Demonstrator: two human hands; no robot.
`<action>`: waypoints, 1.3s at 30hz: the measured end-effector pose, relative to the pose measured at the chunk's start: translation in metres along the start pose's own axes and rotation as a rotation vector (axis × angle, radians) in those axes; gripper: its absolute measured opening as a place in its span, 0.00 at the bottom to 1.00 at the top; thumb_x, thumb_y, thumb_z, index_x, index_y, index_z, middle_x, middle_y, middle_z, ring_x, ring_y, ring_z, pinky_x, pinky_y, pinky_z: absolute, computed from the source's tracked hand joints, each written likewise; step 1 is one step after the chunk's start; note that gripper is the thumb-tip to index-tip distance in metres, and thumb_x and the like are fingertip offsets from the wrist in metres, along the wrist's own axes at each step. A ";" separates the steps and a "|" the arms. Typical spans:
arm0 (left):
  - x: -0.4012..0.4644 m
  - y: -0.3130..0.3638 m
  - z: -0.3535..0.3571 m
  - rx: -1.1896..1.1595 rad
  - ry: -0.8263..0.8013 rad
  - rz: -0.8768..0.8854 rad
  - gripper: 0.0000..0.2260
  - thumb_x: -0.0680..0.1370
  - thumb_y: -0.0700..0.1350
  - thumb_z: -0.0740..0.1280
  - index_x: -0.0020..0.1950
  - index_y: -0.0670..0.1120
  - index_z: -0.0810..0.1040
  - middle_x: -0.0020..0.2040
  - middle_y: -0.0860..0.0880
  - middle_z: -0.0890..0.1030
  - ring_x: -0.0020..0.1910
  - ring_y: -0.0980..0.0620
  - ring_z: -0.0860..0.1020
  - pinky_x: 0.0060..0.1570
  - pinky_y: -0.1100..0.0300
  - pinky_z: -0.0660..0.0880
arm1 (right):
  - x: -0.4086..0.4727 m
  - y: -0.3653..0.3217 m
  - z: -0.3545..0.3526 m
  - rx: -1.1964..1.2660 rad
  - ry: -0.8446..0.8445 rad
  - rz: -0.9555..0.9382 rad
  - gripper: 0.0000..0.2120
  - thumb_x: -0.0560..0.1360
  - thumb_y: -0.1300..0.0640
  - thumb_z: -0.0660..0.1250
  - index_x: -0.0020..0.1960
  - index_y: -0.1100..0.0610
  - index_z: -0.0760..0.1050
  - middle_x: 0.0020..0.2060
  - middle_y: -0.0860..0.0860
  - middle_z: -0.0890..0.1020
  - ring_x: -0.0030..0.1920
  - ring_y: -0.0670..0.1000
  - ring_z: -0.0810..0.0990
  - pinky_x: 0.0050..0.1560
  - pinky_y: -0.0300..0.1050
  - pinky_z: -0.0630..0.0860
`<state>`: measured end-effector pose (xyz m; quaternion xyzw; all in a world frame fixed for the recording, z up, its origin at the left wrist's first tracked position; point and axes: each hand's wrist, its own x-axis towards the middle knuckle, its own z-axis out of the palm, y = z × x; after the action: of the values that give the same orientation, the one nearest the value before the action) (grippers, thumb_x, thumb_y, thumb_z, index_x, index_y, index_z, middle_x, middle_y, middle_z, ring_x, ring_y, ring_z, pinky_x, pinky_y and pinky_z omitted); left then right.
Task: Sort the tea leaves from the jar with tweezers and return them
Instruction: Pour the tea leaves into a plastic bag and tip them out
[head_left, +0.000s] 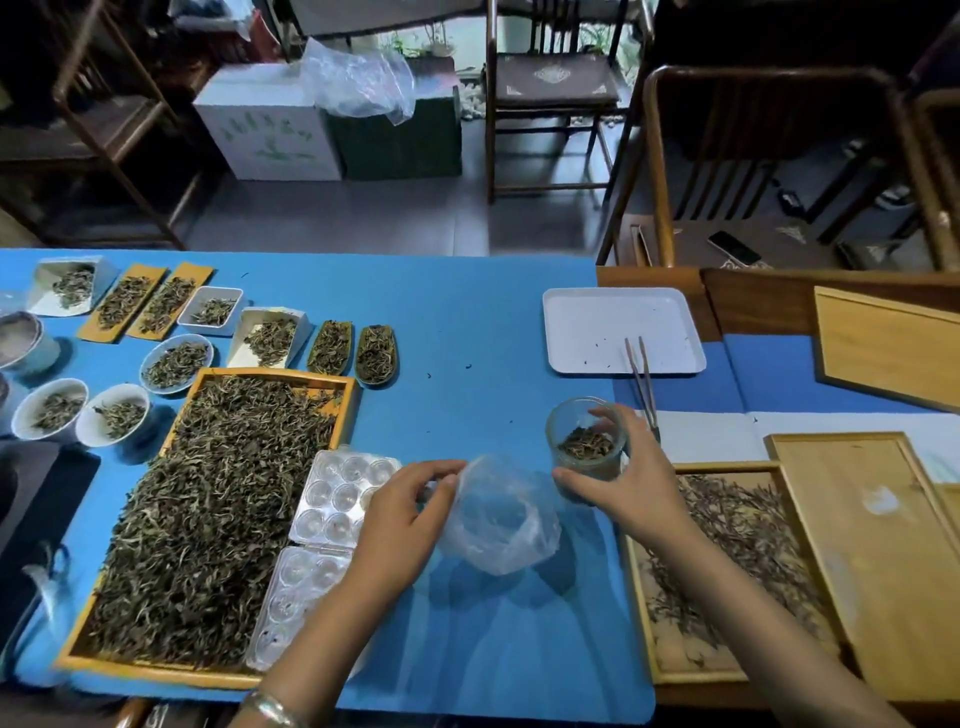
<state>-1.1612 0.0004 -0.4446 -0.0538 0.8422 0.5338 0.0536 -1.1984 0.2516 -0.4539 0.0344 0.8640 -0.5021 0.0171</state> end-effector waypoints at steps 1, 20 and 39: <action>0.000 0.001 0.002 0.008 0.004 0.006 0.08 0.78 0.50 0.64 0.51 0.60 0.81 0.51 0.57 0.83 0.50 0.60 0.80 0.50 0.61 0.76 | -0.006 -0.006 -0.010 -0.069 -0.016 -0.042 0.35 0.58 0.40 0.77 0.61 0.35 0.66 0.54 0.39 0.73 0.55 0.34 0.72 0.50 0.28 0.67; -0.024 0.011 0.075 0.179 -0.188 0.029 0.22 0.73 0.61 0.68 0.63 0.53 0.77 0.57 0.57 0.78 0.49 0.62 0.77 0.51 0.65 0.73 | -0.056 0.000 -0.006 -0.785 -0.403 -0.100 0.48 0.64 0.40 0.70 0.77 0.49 0.49 0.64 0.50 0.68 0.62 0.56 0.71 0.62 0.50 0.69; -0.020 -0.025 0.072 0.238 -0.226 0.004 0.18 0.75 0.49 0.71 0.65 0.50 0.76 0.59 0.54 0.77 0.51 0.59 0.78 0.53 0.63 0.74 | -0.061 0.048 0.053 -0.624 -0.393 -0.032 0.34 0.62 0.41 0.71 0.63 0.47 0.60 0.52 0.51 0.72 0.53 0.57 0.75 0.53 0.51 0.71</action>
<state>-1.1352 0.0560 -0.4943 0.0151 0.8882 0.4329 0.1530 -1.1342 0.2262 -0.5178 -0.0829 0.9562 -0.2115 0.1847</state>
